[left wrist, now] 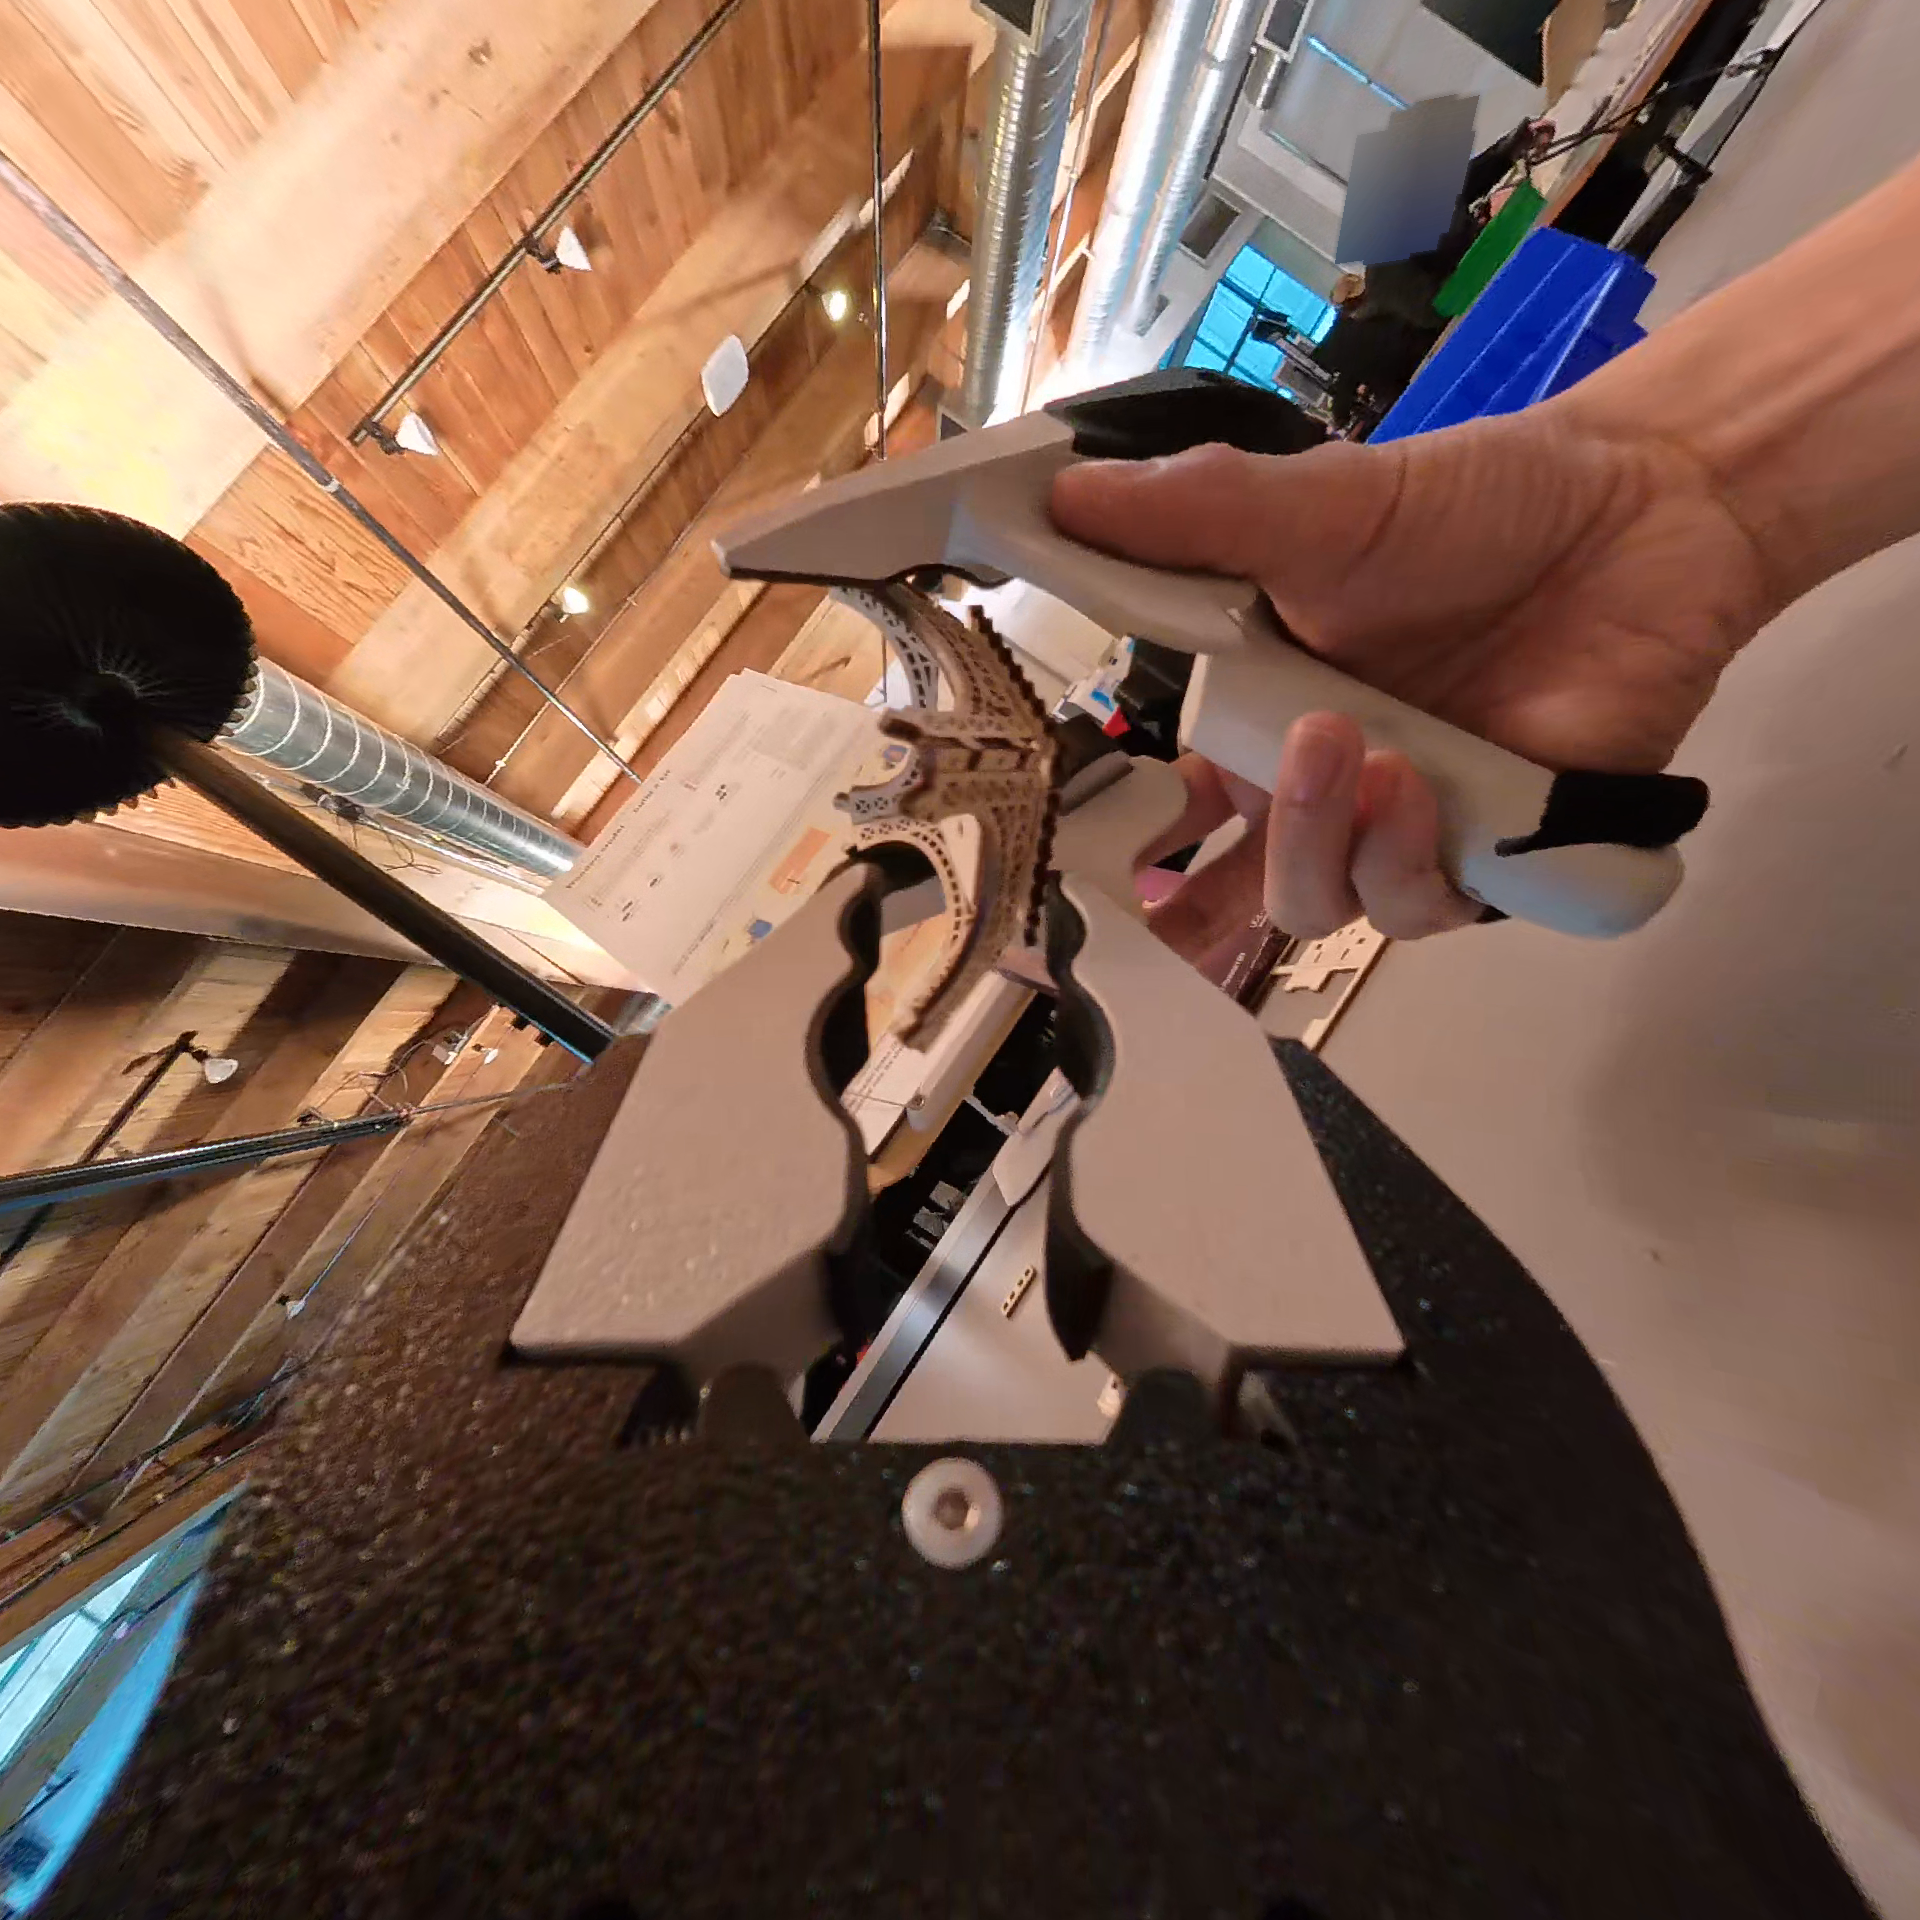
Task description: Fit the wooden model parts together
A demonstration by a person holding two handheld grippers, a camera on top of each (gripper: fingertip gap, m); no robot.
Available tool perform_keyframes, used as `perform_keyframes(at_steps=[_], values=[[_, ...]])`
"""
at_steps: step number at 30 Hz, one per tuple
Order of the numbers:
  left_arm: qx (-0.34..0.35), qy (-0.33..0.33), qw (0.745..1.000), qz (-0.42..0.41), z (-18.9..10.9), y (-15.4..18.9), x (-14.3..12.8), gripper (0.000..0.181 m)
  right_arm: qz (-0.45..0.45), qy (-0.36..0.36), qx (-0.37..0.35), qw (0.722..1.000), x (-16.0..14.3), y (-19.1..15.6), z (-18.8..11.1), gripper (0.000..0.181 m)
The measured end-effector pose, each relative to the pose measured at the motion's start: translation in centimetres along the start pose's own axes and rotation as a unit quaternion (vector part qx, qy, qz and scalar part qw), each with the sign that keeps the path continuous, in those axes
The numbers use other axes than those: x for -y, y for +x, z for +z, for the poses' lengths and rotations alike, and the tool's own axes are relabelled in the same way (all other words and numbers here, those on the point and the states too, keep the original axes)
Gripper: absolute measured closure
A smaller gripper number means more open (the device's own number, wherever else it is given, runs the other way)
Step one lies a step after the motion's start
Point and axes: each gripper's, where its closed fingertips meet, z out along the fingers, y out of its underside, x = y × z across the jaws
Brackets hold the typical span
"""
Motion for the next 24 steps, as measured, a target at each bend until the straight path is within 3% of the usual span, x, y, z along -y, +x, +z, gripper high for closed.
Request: perform_keyframes(at_steps=[3,19,21,24], values=[[-0.009,0.011,1.000,-0.004,-0.2,-0.2,0.4,0.169,0.015,0.024,0.008,1.000,0.7,-0.1,-0.3,0.103],[-0.055,-0.028,0.996,0.057,-0.2,-1.7,0.7,0.169,-0.015,-0.001,-0.010,1.000,0.7,0.3,-2.0,0.104],[-0.075,-0.030,0.996,0.025,-0.2,-1.5,0.6,0.169,-0.035,-0.016,-0.022,0.999,0.7,0.4,-2.5,0.101],[-0.123,-0.038,0.981,-0.145,-0.4,-1.2,-0.2,0.169,-0.099,-0.066,-0.063,0.991,0.5,0.9,-3.6,0.097]])
